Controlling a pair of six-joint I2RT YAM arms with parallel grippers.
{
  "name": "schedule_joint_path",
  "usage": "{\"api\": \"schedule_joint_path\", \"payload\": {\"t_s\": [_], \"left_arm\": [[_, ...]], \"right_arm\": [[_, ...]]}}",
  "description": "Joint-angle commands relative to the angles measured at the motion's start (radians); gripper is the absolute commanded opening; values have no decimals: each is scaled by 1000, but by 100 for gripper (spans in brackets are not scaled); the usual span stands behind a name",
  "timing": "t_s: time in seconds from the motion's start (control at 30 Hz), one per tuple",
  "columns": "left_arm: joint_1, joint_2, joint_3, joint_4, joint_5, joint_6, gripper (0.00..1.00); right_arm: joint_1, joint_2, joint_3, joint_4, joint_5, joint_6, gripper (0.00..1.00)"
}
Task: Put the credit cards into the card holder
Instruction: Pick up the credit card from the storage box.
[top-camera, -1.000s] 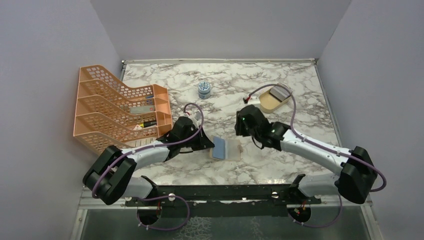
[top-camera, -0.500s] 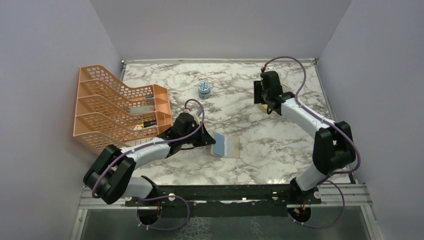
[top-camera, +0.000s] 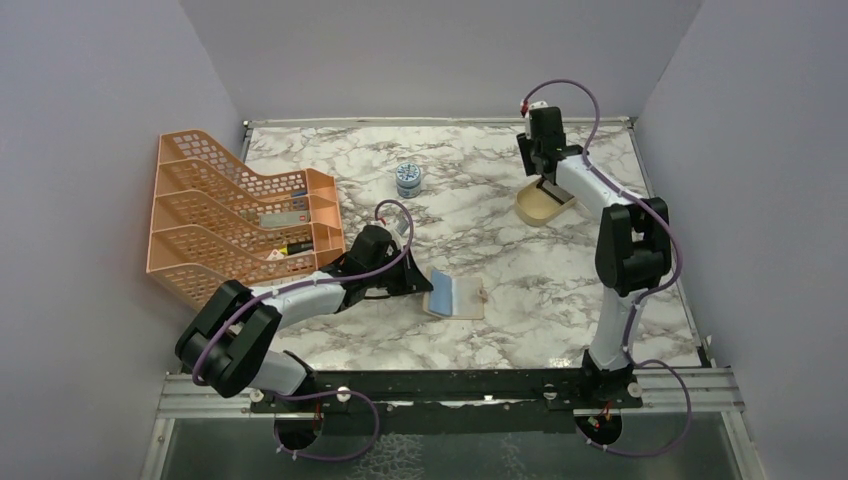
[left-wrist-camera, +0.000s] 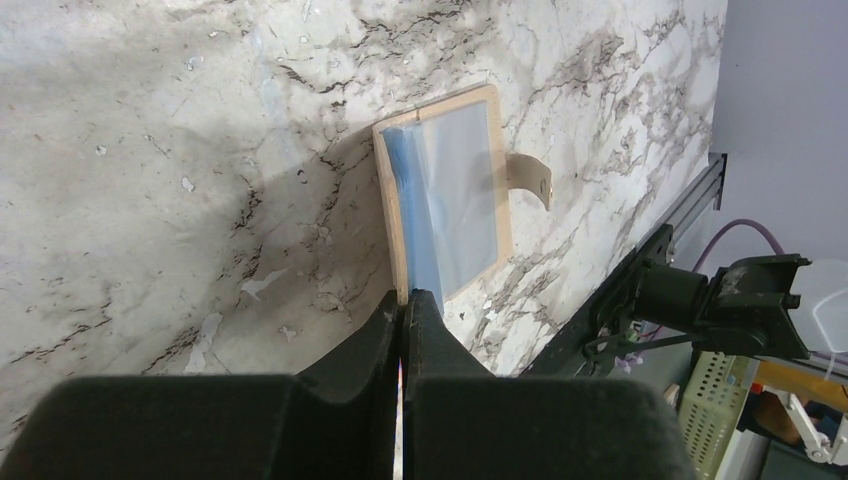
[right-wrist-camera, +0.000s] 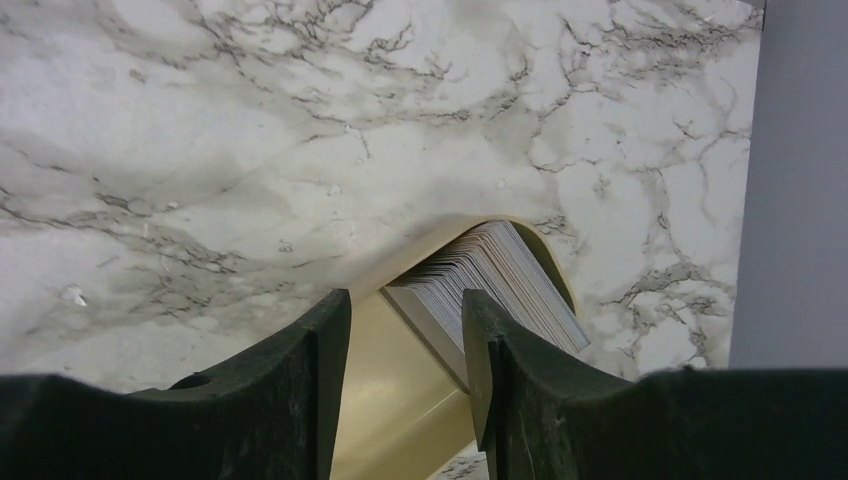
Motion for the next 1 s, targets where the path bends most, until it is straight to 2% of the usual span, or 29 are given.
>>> {"api": "schedule_joint_path", "payload": {"t_s": [0.0, 0.1, 0.23, 0.43, 0.97], "left_arm": [[0, -24, 17, 2, 15, 20, 0], [0, -23, 15, 8, 20, 19, 0], [0, -19, 6, 21, 12, 14, 0], [1, 3, 13, 35, 28, 15, 0], [0, 12, 12, 34, 37, 10, 0]], "right_arm": [[1, 43, 5, -5, 51, -154, 45], [-1, 37, -35, 18, 62, -216, 45], [-13, 41, -74, 48, 71, -253, 53], [-16, 60, -74, 48, 148, -293, 54], [-24, 89, -94, 51, 157, -312, 53]]}}
